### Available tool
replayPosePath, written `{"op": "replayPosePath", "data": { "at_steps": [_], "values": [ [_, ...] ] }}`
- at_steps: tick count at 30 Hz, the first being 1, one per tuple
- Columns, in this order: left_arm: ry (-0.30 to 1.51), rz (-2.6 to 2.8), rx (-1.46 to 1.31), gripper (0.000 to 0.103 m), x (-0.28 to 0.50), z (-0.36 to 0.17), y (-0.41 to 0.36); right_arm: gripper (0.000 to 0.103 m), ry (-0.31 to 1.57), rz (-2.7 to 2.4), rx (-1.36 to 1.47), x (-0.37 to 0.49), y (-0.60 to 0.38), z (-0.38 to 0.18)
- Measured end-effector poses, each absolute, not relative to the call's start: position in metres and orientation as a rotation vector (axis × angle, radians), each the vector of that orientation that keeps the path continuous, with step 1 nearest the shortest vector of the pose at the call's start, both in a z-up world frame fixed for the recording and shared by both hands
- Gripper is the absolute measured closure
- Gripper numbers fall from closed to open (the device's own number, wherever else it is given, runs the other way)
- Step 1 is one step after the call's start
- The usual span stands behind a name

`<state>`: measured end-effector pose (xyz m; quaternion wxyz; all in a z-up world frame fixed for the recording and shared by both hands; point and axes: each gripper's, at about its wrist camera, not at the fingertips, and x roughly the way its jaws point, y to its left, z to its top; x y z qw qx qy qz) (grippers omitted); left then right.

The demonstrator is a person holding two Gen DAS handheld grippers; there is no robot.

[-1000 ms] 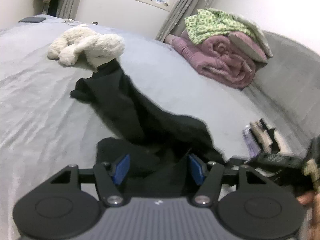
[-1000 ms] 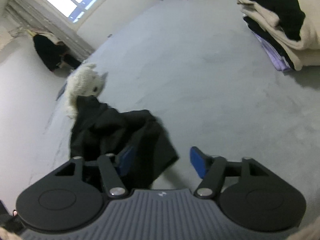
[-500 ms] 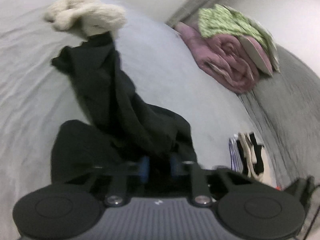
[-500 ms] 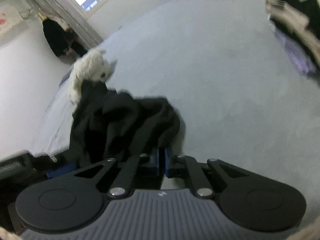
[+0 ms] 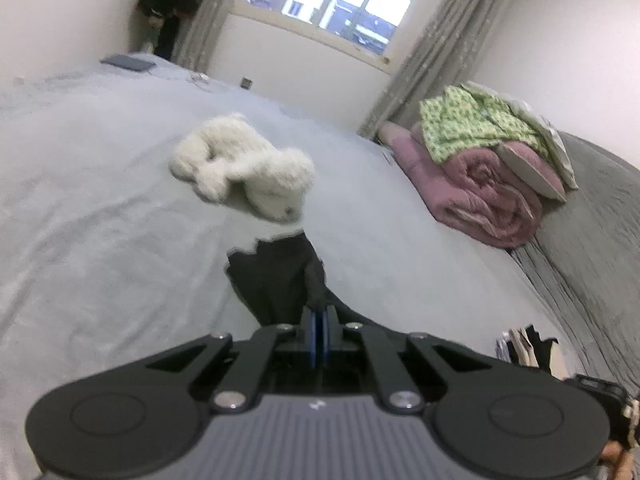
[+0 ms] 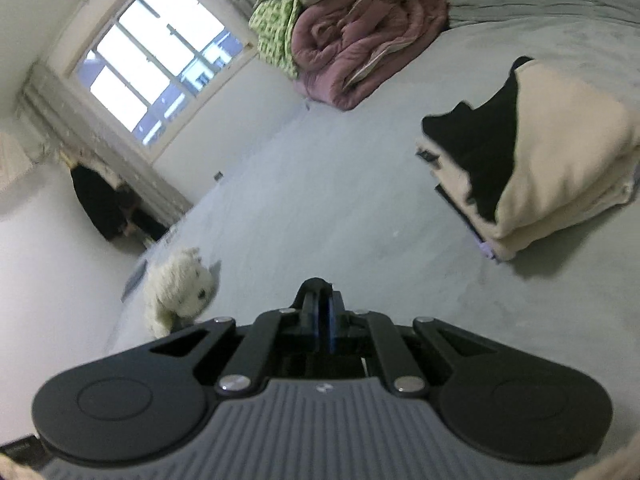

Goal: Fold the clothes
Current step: 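Lift the black garment with both grippers and shake it out again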

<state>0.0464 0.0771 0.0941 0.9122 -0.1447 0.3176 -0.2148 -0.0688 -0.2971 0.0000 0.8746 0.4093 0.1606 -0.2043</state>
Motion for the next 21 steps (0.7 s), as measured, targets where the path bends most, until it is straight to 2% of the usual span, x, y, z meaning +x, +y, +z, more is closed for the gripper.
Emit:
{"op": "replayPosePath", "data": {
  "at_steps": [8,14,21],
  "values": [
    [0.551,-0.426,-0.299,0.100,0.068,0.149,0.079,0.097,0.311,-0.272,0.886,-0.087,-0.282,0.030],
    [0.442,-0.487,-0.255,0.100,0.090,0.197,0.035,0.097,0.362,-0.145,0.836,-0.078,-0.273,0.039],
    [0.400,-0.567,-0.214,0.100,0.122,0.210,-0.033,0.097,0.426,-0.055,0.782,-0.063,-0.264,0.039]
  ]
}}
